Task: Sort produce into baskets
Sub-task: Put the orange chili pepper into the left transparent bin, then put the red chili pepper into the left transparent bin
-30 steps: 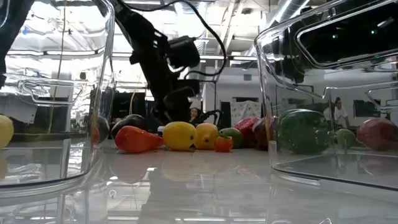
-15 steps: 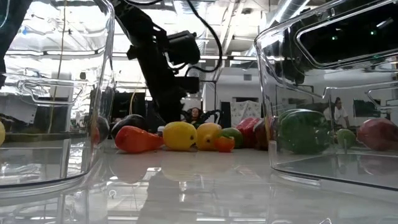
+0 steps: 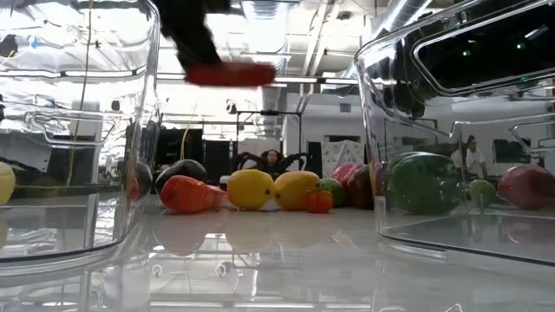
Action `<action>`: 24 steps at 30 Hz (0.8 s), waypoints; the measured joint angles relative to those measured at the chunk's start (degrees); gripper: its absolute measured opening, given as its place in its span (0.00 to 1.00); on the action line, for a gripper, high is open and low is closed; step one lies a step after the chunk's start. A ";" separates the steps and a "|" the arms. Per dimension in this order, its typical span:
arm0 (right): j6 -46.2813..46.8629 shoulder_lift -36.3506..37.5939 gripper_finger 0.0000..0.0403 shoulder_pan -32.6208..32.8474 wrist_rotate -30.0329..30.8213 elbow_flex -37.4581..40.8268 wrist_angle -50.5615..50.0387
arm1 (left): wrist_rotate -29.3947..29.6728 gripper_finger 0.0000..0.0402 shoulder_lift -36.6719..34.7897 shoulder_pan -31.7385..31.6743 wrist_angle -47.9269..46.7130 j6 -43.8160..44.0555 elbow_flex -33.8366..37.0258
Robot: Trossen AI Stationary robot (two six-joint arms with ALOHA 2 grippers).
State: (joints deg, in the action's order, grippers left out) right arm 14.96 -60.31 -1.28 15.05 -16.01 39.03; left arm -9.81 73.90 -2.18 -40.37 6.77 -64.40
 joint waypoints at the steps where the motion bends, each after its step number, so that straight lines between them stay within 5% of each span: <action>1: 0.00 0.00 0.88 0.00 0.01 0.00 0.00 | -0.72 0.02 -1.11 1.95 -1.70 1.55 0.00; 8: 1.05 0.00 0.88 0.00 0.02 0.00 0.00 | 3.86 0.06 -3.07 15.31 -15.15 14.01 0.02; 13: 1.55 0.01 0.88 0.00 0.02 0.00 0.00 | 10.10 0.20 -2.54 20.97 -14.91 22.01 0.02; 21: 2.14 0.00 0.88 0.00 0.02 0.00 0.28 | 26.25 0.52 -1.42 18.79 -12.18 22.86 0.02; 24: 2.16 0.02 0.88 0.00 0.02 0.00 0.35 | 23.43 0.55 2.04 14.95 -8.69 20.28 0.02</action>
State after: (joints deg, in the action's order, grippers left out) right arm 17.12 -60.30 -1.28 15.07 -16.01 39.38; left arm 13.62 75.94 12.78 -49.06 27.05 -64.38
